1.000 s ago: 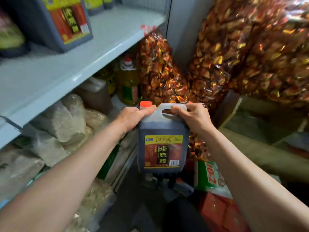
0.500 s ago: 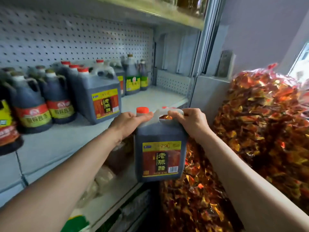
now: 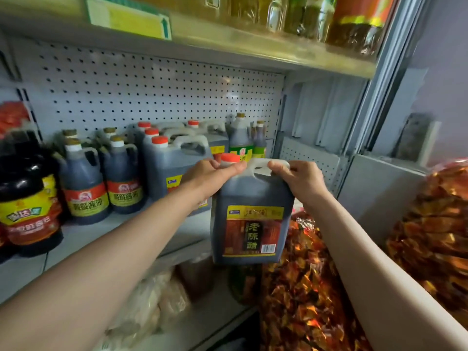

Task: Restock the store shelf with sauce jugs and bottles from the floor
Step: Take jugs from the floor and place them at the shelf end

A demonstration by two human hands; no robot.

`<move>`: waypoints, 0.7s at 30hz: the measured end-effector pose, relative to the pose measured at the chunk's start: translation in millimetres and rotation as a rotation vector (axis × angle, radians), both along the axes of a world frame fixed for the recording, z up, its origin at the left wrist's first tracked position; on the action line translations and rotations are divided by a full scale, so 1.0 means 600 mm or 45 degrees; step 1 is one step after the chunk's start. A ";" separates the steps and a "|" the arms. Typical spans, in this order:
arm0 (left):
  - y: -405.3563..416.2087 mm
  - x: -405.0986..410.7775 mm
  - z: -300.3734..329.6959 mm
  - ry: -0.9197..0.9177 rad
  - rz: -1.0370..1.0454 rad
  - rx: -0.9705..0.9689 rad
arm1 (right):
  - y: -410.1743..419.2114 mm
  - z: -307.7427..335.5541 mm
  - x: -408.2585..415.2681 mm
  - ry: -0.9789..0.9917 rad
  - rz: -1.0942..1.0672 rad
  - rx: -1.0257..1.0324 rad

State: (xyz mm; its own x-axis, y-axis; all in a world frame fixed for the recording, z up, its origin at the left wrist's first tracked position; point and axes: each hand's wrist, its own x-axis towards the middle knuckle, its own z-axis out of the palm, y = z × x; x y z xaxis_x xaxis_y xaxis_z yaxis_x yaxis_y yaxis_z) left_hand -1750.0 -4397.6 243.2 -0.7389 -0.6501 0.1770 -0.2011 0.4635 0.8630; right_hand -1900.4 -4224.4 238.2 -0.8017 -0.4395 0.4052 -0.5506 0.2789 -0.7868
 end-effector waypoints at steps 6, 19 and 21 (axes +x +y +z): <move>-0.034 -0.084 0.019 0.046 0.156 -0.098 | -0.069 0.022 -0.098 0.012 0.054 -0.110; -0.052 -0.151 -0.013 0.011 0.229 -0.287 | -0.126 -0.018 -0.182 -0.112 0.305 -0.278; -0.054 -0.151 -0.013 0.040 0.213 -0.232 | -0.128 -0.021 -0.179 -0.124 0.284 -0.264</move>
State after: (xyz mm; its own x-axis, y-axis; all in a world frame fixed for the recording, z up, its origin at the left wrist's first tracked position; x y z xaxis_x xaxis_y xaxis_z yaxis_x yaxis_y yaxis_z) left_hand -1840.5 -4429.8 235.4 -0.6162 -0.7181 0.3235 -0.2623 0.5744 0.7754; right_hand -2007.9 -4301.5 225.4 -0.7343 -0.5249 0.4304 -0.4992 -0.0119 -0.8664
